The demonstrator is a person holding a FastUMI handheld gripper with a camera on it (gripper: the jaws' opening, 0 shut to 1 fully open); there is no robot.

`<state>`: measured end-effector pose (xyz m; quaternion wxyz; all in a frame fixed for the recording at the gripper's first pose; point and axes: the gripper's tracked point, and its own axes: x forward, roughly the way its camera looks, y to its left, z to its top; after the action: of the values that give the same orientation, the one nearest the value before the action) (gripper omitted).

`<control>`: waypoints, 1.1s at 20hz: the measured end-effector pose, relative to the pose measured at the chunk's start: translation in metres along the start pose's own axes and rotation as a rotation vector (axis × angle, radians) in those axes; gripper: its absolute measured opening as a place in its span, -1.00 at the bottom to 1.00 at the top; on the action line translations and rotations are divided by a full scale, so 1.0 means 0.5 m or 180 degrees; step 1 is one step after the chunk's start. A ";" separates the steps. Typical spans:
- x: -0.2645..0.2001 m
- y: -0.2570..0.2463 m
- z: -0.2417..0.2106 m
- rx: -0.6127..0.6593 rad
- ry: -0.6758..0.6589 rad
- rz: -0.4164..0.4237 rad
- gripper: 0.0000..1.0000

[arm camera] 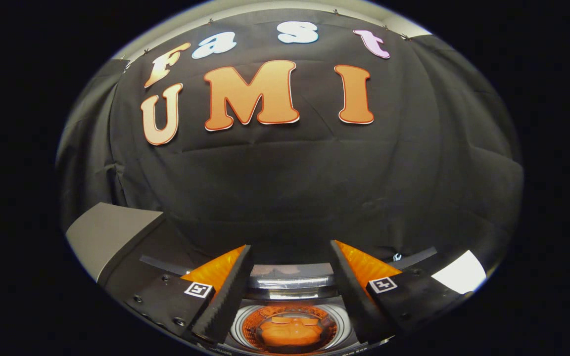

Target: Put the clothes into the washing machine and then close the washing machine lid.

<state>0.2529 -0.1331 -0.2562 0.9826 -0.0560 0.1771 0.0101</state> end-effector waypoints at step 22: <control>-0.024 -0.023 -0.390 0.0296 0.0899 -0.0036 0.96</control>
<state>0.1742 -0.1667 -0.4324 0.9494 -0.0122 0.3135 -0.0117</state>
